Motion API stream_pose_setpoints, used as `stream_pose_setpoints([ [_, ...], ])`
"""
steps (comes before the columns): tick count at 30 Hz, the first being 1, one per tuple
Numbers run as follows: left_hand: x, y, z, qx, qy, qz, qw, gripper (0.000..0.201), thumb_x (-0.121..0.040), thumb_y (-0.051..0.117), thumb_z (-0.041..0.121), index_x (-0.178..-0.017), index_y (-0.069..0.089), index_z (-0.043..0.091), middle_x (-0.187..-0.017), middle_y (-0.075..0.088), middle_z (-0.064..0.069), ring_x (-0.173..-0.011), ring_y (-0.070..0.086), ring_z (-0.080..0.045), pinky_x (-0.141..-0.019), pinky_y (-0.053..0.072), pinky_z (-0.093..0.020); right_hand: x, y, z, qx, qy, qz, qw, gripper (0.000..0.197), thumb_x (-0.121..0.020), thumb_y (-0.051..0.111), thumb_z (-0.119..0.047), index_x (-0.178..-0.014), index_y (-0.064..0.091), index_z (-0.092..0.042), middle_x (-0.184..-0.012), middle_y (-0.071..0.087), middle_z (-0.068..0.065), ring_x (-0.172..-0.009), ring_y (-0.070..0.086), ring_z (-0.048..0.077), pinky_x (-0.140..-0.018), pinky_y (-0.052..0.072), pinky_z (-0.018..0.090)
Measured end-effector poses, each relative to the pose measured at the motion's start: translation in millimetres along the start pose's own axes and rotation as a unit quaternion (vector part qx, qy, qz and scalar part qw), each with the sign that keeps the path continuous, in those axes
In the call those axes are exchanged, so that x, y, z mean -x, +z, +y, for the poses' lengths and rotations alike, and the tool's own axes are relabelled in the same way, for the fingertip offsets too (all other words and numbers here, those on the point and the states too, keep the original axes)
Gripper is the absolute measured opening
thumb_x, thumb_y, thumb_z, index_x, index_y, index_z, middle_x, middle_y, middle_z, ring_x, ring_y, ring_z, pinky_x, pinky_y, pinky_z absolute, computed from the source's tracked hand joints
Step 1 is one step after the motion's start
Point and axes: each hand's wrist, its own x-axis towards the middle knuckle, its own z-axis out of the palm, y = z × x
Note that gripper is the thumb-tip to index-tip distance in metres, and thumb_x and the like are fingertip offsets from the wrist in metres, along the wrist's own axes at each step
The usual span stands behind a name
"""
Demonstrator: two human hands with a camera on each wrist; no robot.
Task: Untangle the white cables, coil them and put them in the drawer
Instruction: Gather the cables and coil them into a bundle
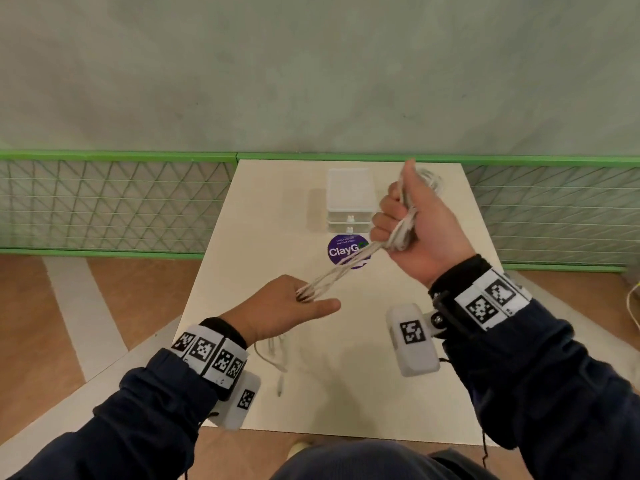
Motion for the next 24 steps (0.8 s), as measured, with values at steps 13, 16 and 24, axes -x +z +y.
stream_pose_setpoints([
  [13, 49.8, -63.4, 5.2, -0.045, 0.083, 0.084, 0.992, 0.082, -0.056, 0.066, 0.087, -0.053, 0.042, 0.009, -0.053, 0.031, 0.004, -0.049, 0.030, -0.010, -0.046, 0.023, -0.025, 13.9, -13.4, 19.1, 0.641, 0.043, -0.031, 0.766, 0.063, -0.070, 0.080, -0.064, -0.071, 0.059, -0.005, -0.058, 0.050, 0.006, -0.050, 0.043, 0.018, -0.051, 0.037, 0.027],
  [16, 47.8, -77.1, 40.9, -0.084, 0.147, 0.156, 0.973, 0.064, -0.070, 0.073, 0.065, -0.051, 0.035, 0.016, -0.053, 0.029, 0.002, -0.050, 0.029, -0.010, -0.050, 0.024, -0.027, 20.4, -2.7, 52.6, 0.681, 0.110, -0.129, 0.713, 0.083, -0.068, 0.052, -0.093, -0.069, 0.056, -0.010, -0.064, 0.052, 0.009, -0.057, 0.046, 0.018, -0.061, 0.040, 0.032],
  [24, 37.1, -88.6, 61.0, -0.040, 0.221, 0.222, 0.949, 0.059, -0.071, 0.076, 0.055, -0.055, 0.043, 0.007, -0.053, 0.034, 0.001, -0.049, 0.030, -0.008, -0.046, 0.026, -0.018, 43.8, 32.6, 49.0, 0.556, 0.175, -0.287, 0.760, 0.032, -0.083, 0.078, -0.035, -0.072, 0.066, -0.007, -0.059, 0.061, 0.003, -0.052, 0.053, 0.013, -0.056, 0.044, 0.022],
])
